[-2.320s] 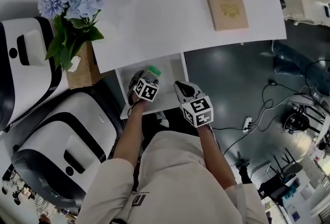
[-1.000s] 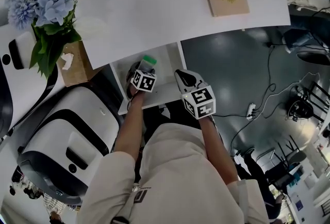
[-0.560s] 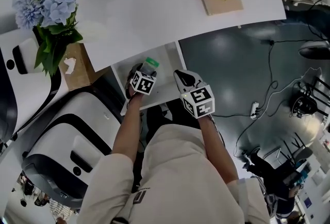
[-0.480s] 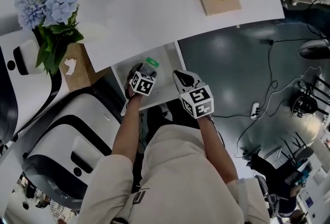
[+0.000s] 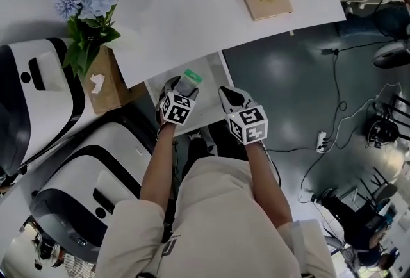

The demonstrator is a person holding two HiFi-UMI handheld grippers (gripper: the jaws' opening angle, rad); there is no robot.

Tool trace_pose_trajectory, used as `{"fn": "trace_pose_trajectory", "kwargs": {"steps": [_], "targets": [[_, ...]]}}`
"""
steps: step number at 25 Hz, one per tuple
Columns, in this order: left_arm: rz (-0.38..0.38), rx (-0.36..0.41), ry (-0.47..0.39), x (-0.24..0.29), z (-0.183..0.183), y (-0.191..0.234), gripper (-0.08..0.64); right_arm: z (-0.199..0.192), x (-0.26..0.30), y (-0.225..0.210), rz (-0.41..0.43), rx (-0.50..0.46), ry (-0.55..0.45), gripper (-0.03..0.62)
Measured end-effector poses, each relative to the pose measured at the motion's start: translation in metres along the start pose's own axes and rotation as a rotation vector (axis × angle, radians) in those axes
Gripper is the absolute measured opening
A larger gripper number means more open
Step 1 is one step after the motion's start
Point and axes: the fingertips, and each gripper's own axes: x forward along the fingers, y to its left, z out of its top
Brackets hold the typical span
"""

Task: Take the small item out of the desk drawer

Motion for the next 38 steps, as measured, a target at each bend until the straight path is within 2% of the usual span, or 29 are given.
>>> {"fn": "trace_pose_trajectory", "kwargs": {"steps": [8,12,15,24,30,34,38], "targets": [[0.037,-0.030,-0.110,-0.062,0.015,-0.002,0.333,0.000,-0.018,0.014,-0.043,0.045,-0.060,0.025],[0.020,-0.067,-0.167,-0.091,0.020,-0.007,0.333,-0.001,-0.028,0.024,-0.052,0.049,-0.086,0.025],[0.043,-0.086,-0.201,-0.114,0.021,-0.004,0.333,-0.004,-0.034,0.036,-0.050,0.050,-0.098,0.025],[0.120,-0.103,-0.319,-0.176,0.023,-0.012,0.333,-0.005,-0.052,0.074,-0.042,0.005,-0.136,0.025],[0.144,-0.112,-0.392,-0.207,0.019,-0.021,0.333,-0.010,-0.063,0.094,-0.052,-0.023,-0.164,0.025],[0.139,-0.123,-0.443,-0.219,0.019,-0.028,0.333,-0.010,-0.070,0.100,-0.059,-0.040,-0.186,0.025],[0.125,-0.126,-0.455,-0.226,0.015,-0.034,0.333,-0.011,-0.077,0.105,-0.063,-0.050,-0.196,0.025]]}}
